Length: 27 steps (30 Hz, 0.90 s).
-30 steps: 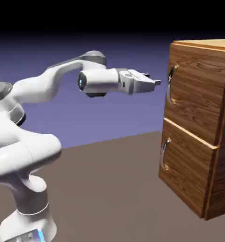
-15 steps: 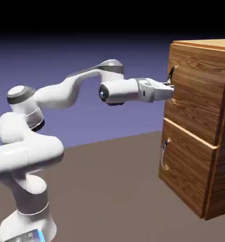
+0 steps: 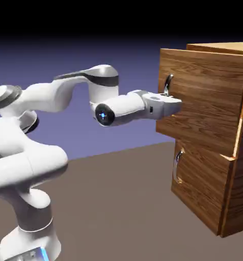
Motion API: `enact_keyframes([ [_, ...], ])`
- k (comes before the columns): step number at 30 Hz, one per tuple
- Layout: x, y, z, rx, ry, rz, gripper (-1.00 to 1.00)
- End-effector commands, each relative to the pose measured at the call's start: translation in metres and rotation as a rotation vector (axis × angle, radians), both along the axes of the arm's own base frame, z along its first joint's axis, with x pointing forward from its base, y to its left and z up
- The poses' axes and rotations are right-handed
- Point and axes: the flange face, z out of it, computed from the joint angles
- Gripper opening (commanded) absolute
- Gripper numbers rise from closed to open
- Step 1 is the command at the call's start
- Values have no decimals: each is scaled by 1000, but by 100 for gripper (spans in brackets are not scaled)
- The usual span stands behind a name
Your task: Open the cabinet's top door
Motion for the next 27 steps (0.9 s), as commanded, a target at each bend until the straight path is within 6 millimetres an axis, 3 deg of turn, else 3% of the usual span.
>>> enact_keyframes([
  [1,-4,-5,0,0,0,21,-100],
  [14,-41,-80,0,0,0,311,-100],
  [27,-54,-183,0,0,0,677,-100],
])
